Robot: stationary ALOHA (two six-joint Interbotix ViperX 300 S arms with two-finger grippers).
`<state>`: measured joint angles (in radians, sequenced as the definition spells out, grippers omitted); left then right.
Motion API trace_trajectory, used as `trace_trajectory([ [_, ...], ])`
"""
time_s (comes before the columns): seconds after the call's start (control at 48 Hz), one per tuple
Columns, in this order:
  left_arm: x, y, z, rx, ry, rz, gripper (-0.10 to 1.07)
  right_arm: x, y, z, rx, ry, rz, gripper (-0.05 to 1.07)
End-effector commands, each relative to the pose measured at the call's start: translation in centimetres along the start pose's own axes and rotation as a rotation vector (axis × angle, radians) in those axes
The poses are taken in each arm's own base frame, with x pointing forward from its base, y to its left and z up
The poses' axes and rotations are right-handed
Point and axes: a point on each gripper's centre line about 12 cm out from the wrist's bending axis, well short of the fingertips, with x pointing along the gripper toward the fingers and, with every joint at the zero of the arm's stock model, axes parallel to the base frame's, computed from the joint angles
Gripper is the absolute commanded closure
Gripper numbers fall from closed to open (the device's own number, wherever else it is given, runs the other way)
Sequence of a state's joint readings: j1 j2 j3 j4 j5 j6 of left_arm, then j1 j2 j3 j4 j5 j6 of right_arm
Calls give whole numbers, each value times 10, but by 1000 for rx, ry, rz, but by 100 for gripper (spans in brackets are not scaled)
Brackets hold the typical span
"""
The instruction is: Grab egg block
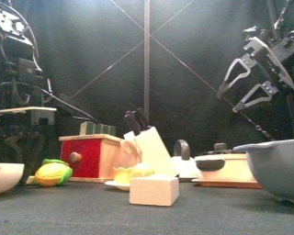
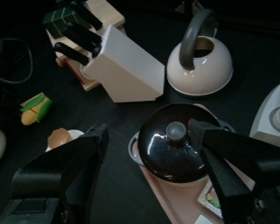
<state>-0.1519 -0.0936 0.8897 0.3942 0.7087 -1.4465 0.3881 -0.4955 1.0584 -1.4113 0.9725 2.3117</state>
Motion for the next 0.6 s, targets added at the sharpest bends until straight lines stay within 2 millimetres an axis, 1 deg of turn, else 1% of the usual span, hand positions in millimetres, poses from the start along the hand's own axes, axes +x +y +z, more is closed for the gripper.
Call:
trace_trajectory([
  [0.0,-16,-2,5,-15,-22,-33,43,-2,6,8,31,-12,13,2],
  [0.125,-30,4,6,-20,-40,-33,43,-3,6,9,35,-9,16,2],
  [0.25,-39,8,7,-24,-48,-34,43,-3,6,8,38,-2,14,2],
  [0.438,-46,10,7,-46,-47,-50,43,-3,6,9,43,0,13,2],
  [0.583,-52,5,8,-58,-43,-74,43,-3,6,9,44,0,12,2],
])
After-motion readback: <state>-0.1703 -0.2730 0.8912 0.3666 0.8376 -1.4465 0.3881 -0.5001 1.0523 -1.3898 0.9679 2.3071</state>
